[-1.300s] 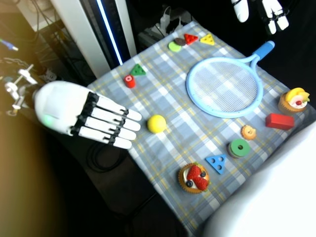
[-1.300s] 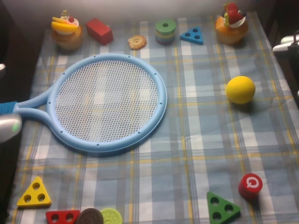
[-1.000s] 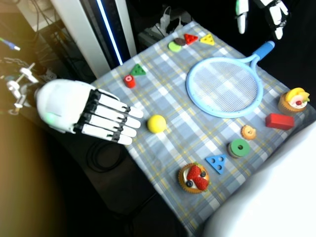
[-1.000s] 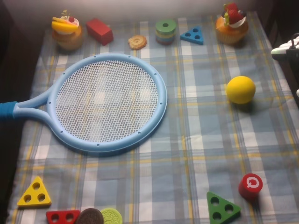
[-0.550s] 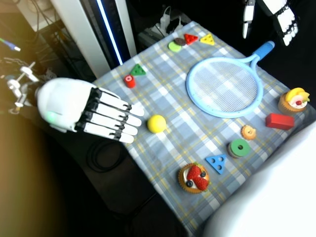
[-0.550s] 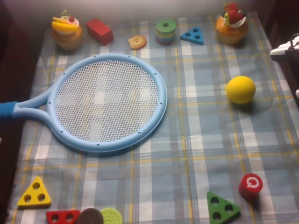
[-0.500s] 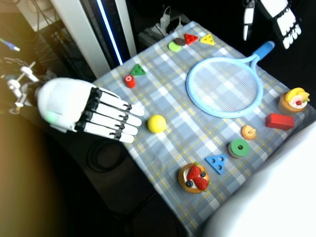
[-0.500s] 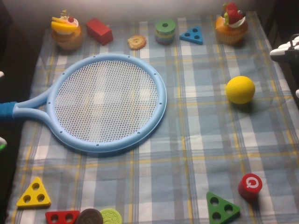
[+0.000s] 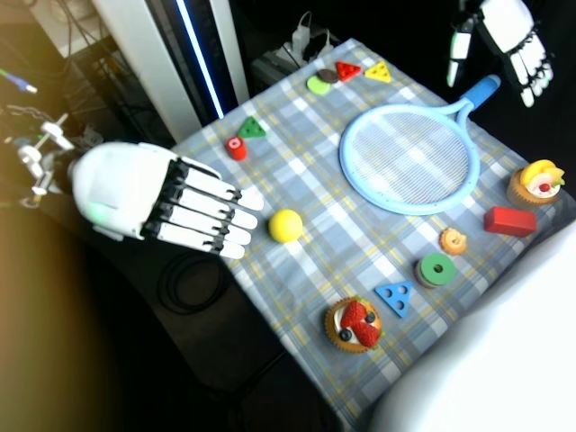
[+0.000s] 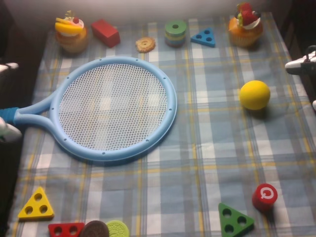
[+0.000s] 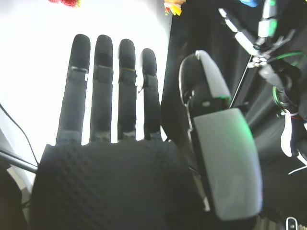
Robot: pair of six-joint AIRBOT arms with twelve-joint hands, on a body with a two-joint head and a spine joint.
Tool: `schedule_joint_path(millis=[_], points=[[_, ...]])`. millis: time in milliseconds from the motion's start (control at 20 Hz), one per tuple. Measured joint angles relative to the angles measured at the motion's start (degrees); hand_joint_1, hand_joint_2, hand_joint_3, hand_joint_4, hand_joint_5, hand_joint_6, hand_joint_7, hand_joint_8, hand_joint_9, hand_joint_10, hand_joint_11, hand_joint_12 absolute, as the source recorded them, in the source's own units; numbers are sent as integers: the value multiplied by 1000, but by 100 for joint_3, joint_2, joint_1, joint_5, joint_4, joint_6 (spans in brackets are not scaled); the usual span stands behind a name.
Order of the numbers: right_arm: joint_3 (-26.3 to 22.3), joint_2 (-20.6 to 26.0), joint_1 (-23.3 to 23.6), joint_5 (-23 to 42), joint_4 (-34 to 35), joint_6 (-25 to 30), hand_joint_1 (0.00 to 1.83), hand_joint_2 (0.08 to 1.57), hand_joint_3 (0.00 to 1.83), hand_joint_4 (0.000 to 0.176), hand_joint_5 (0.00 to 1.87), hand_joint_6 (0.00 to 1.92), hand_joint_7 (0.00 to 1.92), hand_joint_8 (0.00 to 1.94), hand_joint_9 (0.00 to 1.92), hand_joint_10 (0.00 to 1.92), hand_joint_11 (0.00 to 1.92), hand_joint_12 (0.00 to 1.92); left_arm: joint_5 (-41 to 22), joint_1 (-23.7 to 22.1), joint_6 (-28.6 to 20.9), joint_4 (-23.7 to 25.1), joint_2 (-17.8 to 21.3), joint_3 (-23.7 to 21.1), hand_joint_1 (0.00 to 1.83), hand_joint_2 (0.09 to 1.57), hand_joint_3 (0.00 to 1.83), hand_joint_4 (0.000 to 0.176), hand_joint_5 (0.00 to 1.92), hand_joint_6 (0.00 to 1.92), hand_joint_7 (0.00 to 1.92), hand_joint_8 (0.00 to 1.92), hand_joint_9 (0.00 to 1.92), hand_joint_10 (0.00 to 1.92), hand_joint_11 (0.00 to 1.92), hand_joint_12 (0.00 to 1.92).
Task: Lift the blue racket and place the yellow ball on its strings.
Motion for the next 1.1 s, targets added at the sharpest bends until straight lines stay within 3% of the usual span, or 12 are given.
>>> schedule_joint_path(millis=[150, 300, 500, 550, 750, 800, 900, 950, 1000, 1050, 1100], points=[[17, 0, 0, -13, 42, 7, 781, 1293, 0, 0, 595, 0, 638, 0, 598, 0, 406, 350, 310, -33, 437, -337, -157, 127, 971, 883, 12, 176, 0, 0, 179, 3, 59, 6, 0, 0], [17, 0, -2, -9, 20, 15, 753, 1294, 1, 0, 603, 1, 651, 3, 626, 8, 440, 367, 306, -31, 529, -538, -157, 232, 1027, 853, 0, 176, 102, 14, 248, 13, 117, 12, 0, 0], [17, 0, -35, -9, 26, 28, 743, 1307, 0, 0, 603, 0, 658, 1, 627, 0, 402, 459, 398, 48, 769, -817, -166, 267, 977, 888, 12, 176, 70, 6, 244, 5, 105, 2, 0, 0], [17, 0, -35, -9, 24, 28, 729, 1307, 0, 0, 602, 0, 658, 1, 623, 0, 398, 458, 402, 46, 874, -850, -227, 345, 1041, 884, 4, 176, 248, 24, 312, 6, 175, 6, 7, 4], [17, 0, -35, -9, 20, 31, 743, 1309, 0, 0, 596, 1, 648, 2, 612, 2, 399, 442, 555, 48, 920, -940, -339, 409, 1103, 920, 6, 176, 331, 15, 410, 15, 212, 7, 37, 28], [17, 0, -35, -11, 17, 31, 753, 1306, 0, 0, 605, 4, 658, 5, 623, 5, 412, 444, 590, 55, 920, -968, -339, 415, 1132, 938, 3, 176, 504, 22, 521, 17, 310, 13, 78, 62], [17, 0, -35, -11, 22, 31, 785, 1294, 0, 0, 615, 5, 666, 5, 634, 7, 430, 442, 568, 103, 920, -1036, -337, 424, 1130, 990, 4, 118, 768, 14, 716, 10, 531, 5, 6, 609], [17, 0, -35, -9, 22, 31, 779, 1297, 0, 0, 615, 3, 665, 3, 628, 3, 421, 433, 575, 107, 920, -1086, -337, 433, 1083, 1056, 3, 113, 1002, 668, 881, 17, 656, 13, 0, 845], [17, 0, -35, -15, 22, 31, 765, 1300, 0, 0, 618, 3, 667, 3, 632, 4, 429, 432, 570, 120, 922, -1099, -337, 433, 1196, 1111, 0, 0, 1027, 955, 898, 777, 788, 44, 83, 950], [17, 0, -35, -11, 17, 31, 751, 1304, 1, 0, 619, 3, 668, 2, 637, 4, 439, 434, 562, 120, 918, -1102, -337, 433, 1205, 1130, 3, 0, 1019, 1001, 859, 1068, 897, 92, 140, 986], [17, 0, -35, -9, 17, 31, 709, 1315, 5, 0, 614, 1, 664, 0, 643, 5, 450, 433, 555, 120, 922, -1088, -337, 426, 1020, 1115, 0, 0, 717, 1495, 639, 1451, 613, 1092, 191, 1413]])
